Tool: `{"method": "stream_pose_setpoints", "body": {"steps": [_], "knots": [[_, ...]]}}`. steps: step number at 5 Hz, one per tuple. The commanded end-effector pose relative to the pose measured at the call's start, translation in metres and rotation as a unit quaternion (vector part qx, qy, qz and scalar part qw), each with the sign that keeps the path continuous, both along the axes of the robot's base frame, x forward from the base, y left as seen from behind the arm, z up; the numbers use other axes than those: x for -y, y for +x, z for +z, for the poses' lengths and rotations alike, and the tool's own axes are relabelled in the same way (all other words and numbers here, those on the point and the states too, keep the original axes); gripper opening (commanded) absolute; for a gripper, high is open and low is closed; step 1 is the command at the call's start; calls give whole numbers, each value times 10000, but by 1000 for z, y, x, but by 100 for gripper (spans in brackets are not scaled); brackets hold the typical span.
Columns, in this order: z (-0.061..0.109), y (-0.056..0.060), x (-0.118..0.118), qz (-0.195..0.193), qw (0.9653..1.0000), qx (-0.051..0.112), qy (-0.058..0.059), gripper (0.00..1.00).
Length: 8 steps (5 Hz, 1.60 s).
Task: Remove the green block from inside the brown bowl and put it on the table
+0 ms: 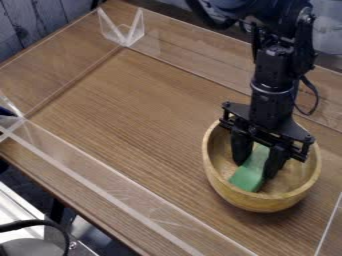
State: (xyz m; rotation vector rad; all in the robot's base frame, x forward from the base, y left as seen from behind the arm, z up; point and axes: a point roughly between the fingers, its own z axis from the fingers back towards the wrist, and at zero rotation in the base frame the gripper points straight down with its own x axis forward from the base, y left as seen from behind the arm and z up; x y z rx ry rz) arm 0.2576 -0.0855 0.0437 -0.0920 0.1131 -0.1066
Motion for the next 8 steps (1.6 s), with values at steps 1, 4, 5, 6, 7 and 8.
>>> {"method": "stream_pose_setpoints", "body": {"steps": [1,4,5,6,7,8], "knots": [[24,13,1,49,9990,427,-132,0],[28,13,-1,100,9989,433,-167,0],[30,13,-2,110,9988,440,-175,0],[32,13,-3,120,9988,447,-183,0],[36,13,-5,133,9986,465,-192,0],[40,13,-7,143,9985,479,-202,0]]}}
